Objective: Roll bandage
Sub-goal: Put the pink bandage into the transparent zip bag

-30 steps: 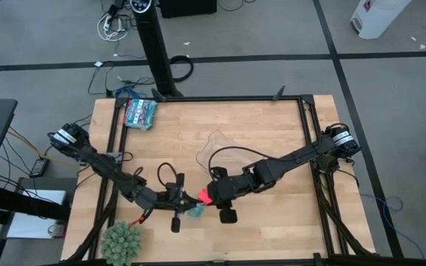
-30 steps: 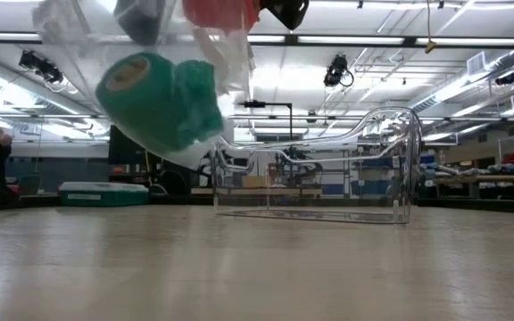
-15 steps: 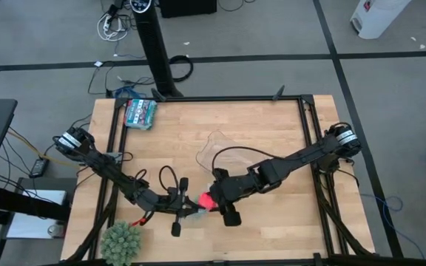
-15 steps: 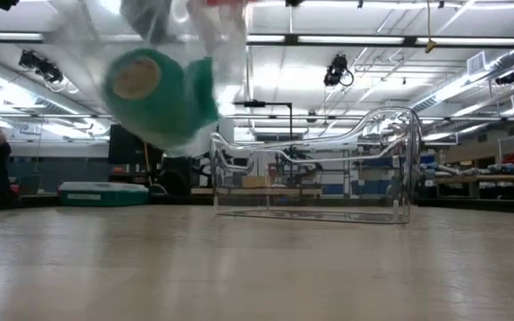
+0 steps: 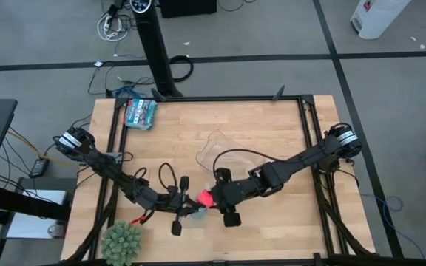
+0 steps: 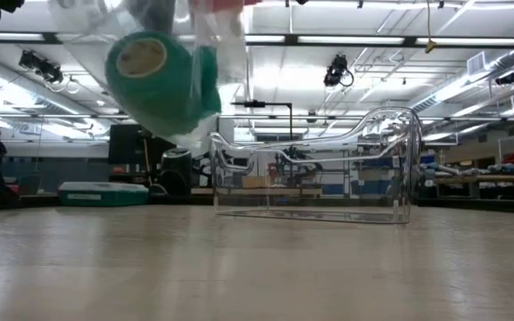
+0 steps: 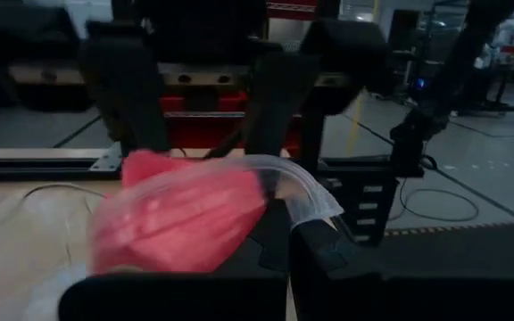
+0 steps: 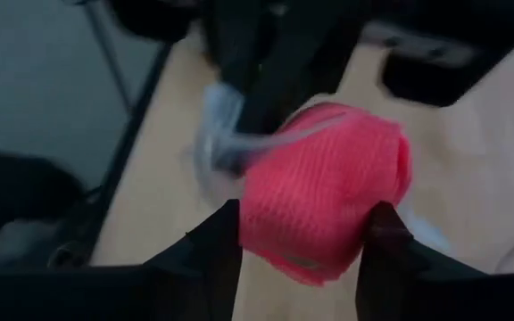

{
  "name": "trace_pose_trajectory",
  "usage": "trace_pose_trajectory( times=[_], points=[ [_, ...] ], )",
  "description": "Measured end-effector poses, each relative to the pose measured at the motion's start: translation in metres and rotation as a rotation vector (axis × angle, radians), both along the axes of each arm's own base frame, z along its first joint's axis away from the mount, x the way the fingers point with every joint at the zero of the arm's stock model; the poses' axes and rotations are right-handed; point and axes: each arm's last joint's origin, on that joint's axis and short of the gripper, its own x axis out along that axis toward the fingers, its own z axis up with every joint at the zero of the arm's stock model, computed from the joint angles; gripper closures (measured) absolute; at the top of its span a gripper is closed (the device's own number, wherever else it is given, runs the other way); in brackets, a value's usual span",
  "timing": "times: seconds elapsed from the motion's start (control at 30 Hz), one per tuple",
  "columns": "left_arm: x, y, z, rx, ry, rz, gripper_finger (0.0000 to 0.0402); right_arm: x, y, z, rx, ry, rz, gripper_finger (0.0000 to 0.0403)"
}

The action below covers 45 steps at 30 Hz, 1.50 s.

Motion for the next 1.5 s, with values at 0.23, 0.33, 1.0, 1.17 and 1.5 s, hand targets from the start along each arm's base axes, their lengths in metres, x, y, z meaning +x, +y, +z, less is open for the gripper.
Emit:
trace_pose_trajectory(
  times=[0.23, 0.33, 1.0, 1.17, 1.5],
  points=[
    [0.000, 0.000, 0.000, -0.006, 0.006, -0.024, 0.0399, 0.001, 0.003, 0.002, -0.037, -0.035, 0.028, 0.0251],
    [-0.001, -0.003, -0.001, -0.003, 0.005, -0.046, 0.0399, 0.005, 0.002, 0.005, 0.035, -0.051, 0.207, 0.0252],
    [-0.001, -0.003, 0.002, 0.019, -0.022, -0.094, 0.0399, 0.022, -0.036, 0.009, 0.091, -0.092, 0.155, 0.0255],
    [0.000, -0.002, 0.002, 0.058, -0.034, -0.083, 0.0399, 0.020, -0.036, 0.006, 0.100, -0.054, 0.191, 0.0255],
    [0.000, -0.001, 0.002, 0.085, -0.035, -0.038, 0.0399, 0.007, -0.031, 0.000, 0.048, 0.062, 0.155, 0.0269]
  ],
)
